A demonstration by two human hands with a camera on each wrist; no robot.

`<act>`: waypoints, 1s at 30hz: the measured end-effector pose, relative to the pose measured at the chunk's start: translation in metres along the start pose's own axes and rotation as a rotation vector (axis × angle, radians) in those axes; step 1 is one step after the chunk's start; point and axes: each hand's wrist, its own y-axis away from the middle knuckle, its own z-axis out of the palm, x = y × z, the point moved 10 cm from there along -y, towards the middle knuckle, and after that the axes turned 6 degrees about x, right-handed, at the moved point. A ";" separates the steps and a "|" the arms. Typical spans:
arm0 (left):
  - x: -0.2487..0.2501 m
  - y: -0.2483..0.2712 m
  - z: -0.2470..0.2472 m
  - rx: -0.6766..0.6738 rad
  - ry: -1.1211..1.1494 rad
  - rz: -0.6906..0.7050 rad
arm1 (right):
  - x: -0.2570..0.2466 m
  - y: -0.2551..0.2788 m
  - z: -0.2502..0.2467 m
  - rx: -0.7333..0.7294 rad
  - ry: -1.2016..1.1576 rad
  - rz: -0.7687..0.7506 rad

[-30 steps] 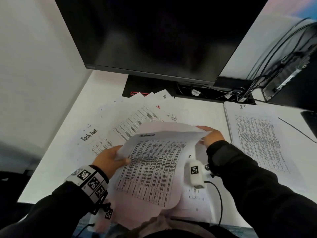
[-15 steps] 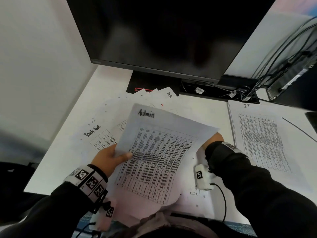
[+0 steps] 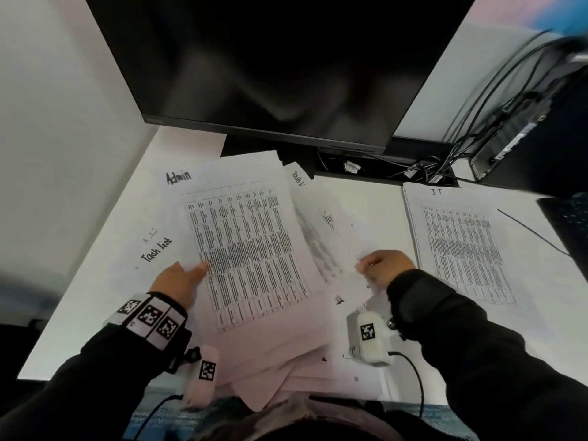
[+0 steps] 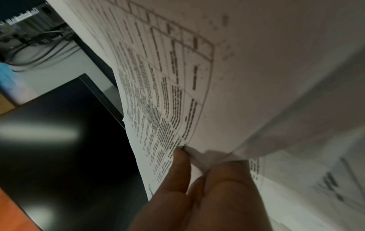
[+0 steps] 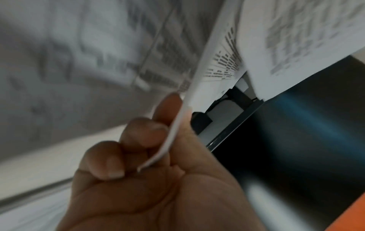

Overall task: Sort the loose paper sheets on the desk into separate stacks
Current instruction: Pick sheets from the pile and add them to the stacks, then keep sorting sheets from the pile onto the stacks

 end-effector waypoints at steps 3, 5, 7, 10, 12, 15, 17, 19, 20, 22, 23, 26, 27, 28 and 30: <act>0.006 -0.001 0.008 -0.012 0.086 -0.024 | -0.005 0.023 0.040 -0.233 -0.085 -0.005; 0.008 -0.003 0.013 -0.016 0.184 -0.031 | -0.003 0.026 0.053 -0.288 -0.101 0.012; 0.008 -0.003 0.014 0.006 0.297 -0.040 | 0.000 0.019 0.051 -0.245 -0.152 0.061; 0.012 0.001 0.006 0.059 0.338 0.010 | 0.000 -0.002 0.022 -0.031 -0.012 0.011; 0.013 0.005 0.000 0.079 0.266 0.025 | 0.006 -0.010 0.007 0.049 0.044 0.022; 0.013 0.008 -0.004 0.079 0.267 0.035 | 0.007 -0.013 0.002 0.088 0.089 0.009; 0.011 0.006 -0.006 0.072 0.305 0.039 | -0.001 -0.012 0.000 0.142 0.100 -0.051; 0.009 0.000 -0.015 0.080 0.349 0.073 | -0.008 -0.009 0.008 0.099 0.063 -0.088; 0.007 -0.003 -0.021 0.080 0.348 0.082 | -0.011 -0.006 0.016 0.036 0.045 -0.090; -0.001 -0.013 -0.035 0.110 0.359 0.094 | -0.018 0.003 0.033 -0.088 0.038 -0.099; -0.004 -0.016 -0.042 0.132 0.381 0.100 | -0.020 0.007 0.040 -0.134 0.028 -0.107; -0.013 -0.020 -0.050 0.134 0.482 0.101 | -0.026 0.017 0.060 -0.212 0.082 -0.130; -0.013 -0.017 -0.048 0.120 0.504 0.097 | -0.026 0.019 0.066 -0.227 0.147 -0.142; -0.014 -0.017 -0.045 0.113 0.512 0.084 | -0.027 0.021 0.072 -0.238 0.203 -0.157; -0.013 -0.013 -0.039 0.096 0.444 0.071 | -0.032 0.025 0.078 -0.239 0.255 -0.189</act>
